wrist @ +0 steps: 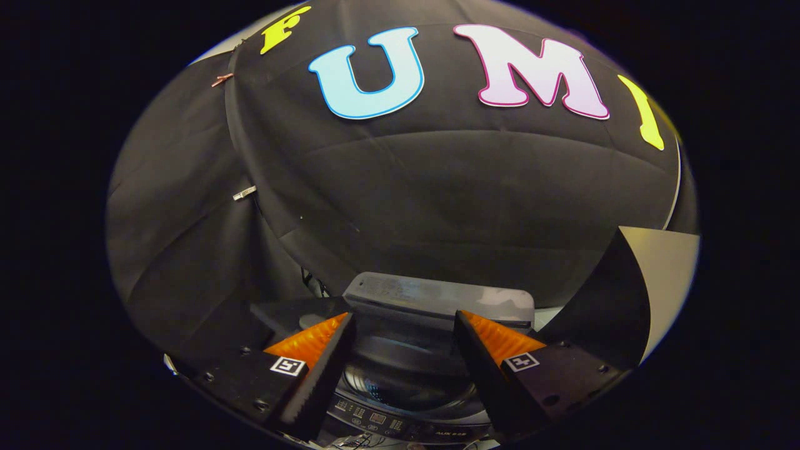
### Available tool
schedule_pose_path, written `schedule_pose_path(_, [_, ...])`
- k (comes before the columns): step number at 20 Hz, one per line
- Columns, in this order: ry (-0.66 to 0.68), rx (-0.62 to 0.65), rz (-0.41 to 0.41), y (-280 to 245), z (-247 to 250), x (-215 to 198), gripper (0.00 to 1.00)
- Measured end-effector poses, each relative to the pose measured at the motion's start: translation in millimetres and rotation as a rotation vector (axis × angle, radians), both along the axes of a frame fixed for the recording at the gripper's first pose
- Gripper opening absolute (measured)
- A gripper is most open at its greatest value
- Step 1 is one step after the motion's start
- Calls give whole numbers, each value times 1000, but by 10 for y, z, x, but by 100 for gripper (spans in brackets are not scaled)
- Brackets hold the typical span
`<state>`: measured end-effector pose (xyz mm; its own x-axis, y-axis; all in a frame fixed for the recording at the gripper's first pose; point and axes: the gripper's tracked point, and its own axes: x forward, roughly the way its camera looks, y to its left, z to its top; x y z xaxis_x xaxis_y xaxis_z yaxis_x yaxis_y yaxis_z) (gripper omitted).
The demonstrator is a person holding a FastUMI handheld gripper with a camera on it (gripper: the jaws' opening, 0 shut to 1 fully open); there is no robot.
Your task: Put the clothes into the washing machine and then close the washing machine lid.
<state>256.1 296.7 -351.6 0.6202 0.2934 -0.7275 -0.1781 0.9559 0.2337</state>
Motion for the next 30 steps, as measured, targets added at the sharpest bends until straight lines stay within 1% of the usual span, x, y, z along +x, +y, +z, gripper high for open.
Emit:
schedule_pose_path(8, [-65,14,1,-33,374,-41,99])
schedule_pose_path(15, [-154,23,6,-197,843,-156,99])
schedule_pose_path(20, [-244,24,25,-354,1260,-301,99])
schedule_pose_path(25, [-303,32,21,-617,1555,-538,99])
schedule_pose_path(30, [-379,18,26,-978,1970,-896,99])
